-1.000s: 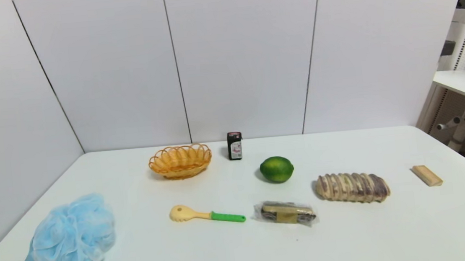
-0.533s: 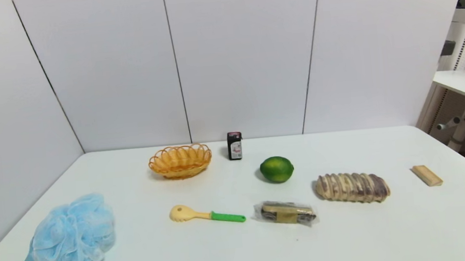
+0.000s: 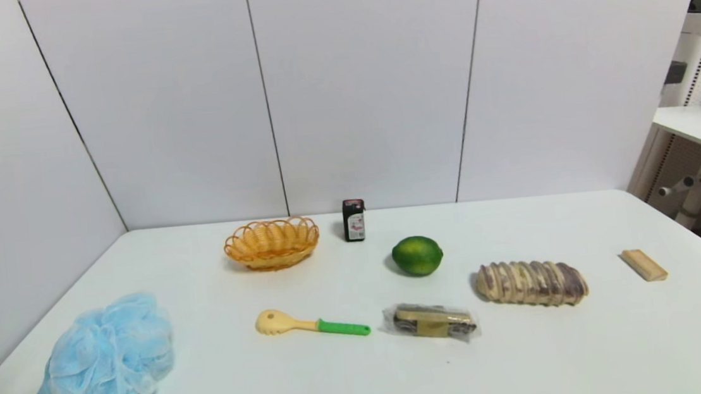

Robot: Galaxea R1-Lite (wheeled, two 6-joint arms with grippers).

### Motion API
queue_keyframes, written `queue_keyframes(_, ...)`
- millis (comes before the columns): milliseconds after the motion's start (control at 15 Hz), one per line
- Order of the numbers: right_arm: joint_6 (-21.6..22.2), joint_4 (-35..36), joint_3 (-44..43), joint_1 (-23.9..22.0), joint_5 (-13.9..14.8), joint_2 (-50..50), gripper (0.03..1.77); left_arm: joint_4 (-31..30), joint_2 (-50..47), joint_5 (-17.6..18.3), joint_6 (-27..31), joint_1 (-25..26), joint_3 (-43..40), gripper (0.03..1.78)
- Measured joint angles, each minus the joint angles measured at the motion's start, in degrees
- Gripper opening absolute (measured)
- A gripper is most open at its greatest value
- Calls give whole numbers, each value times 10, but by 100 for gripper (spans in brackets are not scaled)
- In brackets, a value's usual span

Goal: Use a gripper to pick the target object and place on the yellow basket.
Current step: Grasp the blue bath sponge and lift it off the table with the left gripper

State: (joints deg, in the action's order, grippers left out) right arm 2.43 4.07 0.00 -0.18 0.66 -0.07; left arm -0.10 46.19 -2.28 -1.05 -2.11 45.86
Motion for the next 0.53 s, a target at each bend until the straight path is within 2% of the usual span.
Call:
queue_keyframes(133,0,0,0,0,0,0,170,35,101,0,5,-1,118,169)
queue_keyframes(200,0,0,0,0,0,0,170,72,144,0,6,-1,167,169)
queue_keyframes(400,0,0,0,0,0,0,170,256,245,0,17,-2,267,169)
queue_keyframes(533,0,0,0,0,0,0,170,372,291,0,23,-2,290,169)
